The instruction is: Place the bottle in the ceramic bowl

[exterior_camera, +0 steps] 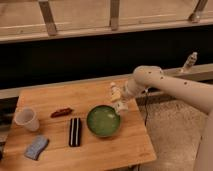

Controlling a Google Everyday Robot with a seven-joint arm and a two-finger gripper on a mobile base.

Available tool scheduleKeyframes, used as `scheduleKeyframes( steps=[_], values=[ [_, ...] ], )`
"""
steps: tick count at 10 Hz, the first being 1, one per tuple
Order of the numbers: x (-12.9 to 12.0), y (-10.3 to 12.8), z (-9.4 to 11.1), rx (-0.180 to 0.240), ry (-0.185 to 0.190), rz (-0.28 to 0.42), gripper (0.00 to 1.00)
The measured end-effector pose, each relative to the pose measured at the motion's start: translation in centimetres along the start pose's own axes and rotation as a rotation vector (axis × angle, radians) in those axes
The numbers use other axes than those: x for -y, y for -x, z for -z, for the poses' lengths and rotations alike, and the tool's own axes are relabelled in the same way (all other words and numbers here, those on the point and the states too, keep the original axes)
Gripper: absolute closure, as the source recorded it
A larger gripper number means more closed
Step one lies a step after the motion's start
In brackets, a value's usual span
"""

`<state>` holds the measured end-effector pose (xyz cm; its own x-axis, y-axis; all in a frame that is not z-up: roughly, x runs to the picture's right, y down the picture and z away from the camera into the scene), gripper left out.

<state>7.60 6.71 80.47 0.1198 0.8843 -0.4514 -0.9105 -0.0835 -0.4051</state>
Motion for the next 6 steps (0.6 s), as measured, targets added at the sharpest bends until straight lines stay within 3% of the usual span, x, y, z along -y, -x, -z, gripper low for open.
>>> scheduleKeyframes(
  steps=[3,4,6],
  values=[
    [-2.7,-0.1,-1.5,-0.045,0.023,0.058,0.92],
    [-4.0,-0.1,-2.7,-0.078,0.038,0.085,0.92],
    [-4.7,-0.6,-3.6,-0.114,0.053,0.105,0.92]
  ],
)
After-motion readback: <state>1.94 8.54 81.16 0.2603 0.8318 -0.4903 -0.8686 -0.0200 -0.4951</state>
